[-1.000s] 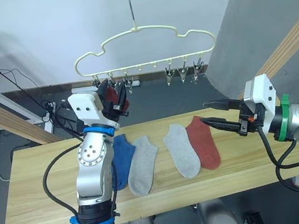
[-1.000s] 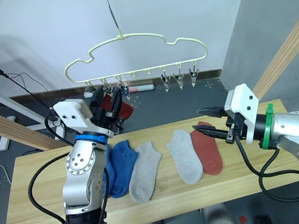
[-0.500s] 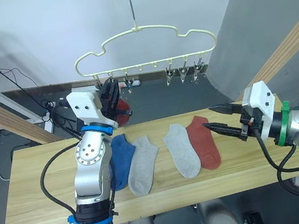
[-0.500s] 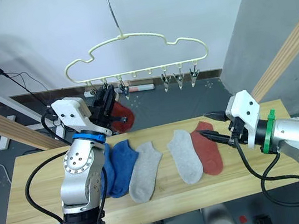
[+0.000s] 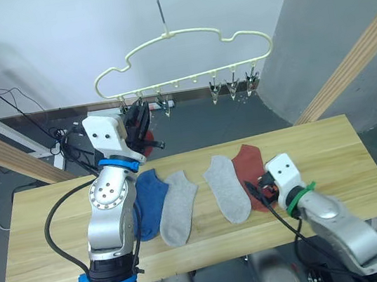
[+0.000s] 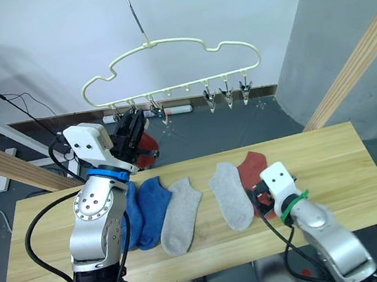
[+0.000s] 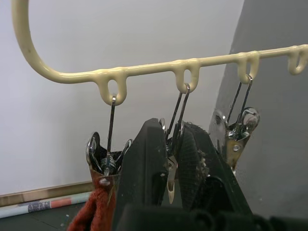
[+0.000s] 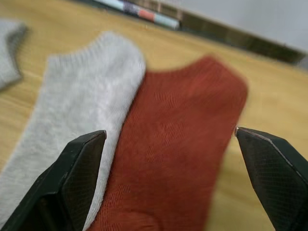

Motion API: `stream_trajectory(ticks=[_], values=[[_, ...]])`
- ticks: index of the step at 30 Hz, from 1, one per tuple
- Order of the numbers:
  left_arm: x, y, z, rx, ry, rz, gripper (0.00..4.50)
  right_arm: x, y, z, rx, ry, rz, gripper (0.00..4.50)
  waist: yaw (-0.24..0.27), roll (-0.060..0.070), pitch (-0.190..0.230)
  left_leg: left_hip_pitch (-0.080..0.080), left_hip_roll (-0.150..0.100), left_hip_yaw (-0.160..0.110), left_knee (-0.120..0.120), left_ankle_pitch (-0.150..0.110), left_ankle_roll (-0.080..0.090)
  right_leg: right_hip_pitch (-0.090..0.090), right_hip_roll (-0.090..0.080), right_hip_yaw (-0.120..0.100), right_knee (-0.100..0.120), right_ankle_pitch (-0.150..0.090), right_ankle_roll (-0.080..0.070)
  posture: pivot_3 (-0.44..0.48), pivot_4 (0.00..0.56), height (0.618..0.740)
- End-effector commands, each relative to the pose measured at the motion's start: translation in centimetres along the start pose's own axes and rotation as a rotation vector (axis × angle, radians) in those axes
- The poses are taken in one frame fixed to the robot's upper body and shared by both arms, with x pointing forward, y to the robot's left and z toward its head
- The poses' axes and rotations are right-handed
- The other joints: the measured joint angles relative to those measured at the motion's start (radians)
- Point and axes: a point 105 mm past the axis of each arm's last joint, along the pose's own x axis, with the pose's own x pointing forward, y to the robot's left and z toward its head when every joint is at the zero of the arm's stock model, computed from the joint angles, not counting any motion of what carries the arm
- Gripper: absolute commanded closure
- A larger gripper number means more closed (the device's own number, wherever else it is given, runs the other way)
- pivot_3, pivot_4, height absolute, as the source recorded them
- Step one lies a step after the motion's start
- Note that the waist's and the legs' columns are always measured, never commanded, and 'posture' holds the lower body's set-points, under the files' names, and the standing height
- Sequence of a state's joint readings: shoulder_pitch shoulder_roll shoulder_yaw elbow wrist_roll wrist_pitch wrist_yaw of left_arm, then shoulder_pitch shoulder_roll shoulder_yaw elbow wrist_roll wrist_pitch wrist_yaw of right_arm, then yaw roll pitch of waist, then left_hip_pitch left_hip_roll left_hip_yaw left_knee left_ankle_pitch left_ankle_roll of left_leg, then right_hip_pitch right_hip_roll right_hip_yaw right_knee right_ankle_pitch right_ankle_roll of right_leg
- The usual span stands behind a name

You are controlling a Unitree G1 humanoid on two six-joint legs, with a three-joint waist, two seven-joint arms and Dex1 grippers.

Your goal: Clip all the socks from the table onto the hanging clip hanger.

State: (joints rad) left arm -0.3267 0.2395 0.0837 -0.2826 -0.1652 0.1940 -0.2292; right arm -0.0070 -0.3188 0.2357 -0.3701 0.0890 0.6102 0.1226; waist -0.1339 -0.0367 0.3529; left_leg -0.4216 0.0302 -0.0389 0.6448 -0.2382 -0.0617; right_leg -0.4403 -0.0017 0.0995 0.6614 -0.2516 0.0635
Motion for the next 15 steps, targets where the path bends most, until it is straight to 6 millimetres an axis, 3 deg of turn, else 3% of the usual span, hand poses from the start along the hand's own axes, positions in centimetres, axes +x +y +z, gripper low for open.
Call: stream_trajectory(ticks=[1, 8, 14, 15], values=[[0.0, -0.4, 1.2, -0.016, -0.041, -0.02, 4.26, 1.5, -1.1, 0.6, 0.033, -0.056, -0.12, 0.0, -0.005, 0.0, 0.0, 0.0, 0.0, 0.0, 0.0, 0.0, 0.0, 0.0, 0.0, 0.0, 0.0, 0.0, 0.0, -0.246, 0.396, 0.74], [-0.1, -0.5, 1.2, -0.023, -0.036, -0.027, 4.26, 3.1, -0.7, 0.1, 0.07, -0.058, -0.134, 0.0, -0.006, 0.001, 0.001, 0.0, 0.0, -0.001, -0.001, 0.0, 0.0, 0.0, 0.0, 0.0, 0.0, 0.0, 0.0, -0.231, 0.395, 0.74], [-0.1, -0.5, 1.3, -0.023, -0.032, -0.033, 4.26, 3.9, -0.1, -1.7, 0.127, 0.018, -0.127, 0.0, -0.006, 0.001, 0.001, 0.0, 0.0, -0.001, -0.001, 0.0, 0.0, 0.0, 0.0, 0.0, 0.0, 0.0, 0.0, -0.224, 0.393, 0.74], [-0.2, -0.5, 1.3, -0.021, -0.029, -0.039, 4.26, 3.9, 0.0, -2.1, 0.141, 0.043, -0.126, 0.17, -0.007, 0.001, 0.001, 0.0, 0.0, -0.001, 0.0, 0.0, 0.0, 0.0, 0.0, 0.0, 0.0, 0.0, 0.0, -0.224, 0.393, 0.74]])
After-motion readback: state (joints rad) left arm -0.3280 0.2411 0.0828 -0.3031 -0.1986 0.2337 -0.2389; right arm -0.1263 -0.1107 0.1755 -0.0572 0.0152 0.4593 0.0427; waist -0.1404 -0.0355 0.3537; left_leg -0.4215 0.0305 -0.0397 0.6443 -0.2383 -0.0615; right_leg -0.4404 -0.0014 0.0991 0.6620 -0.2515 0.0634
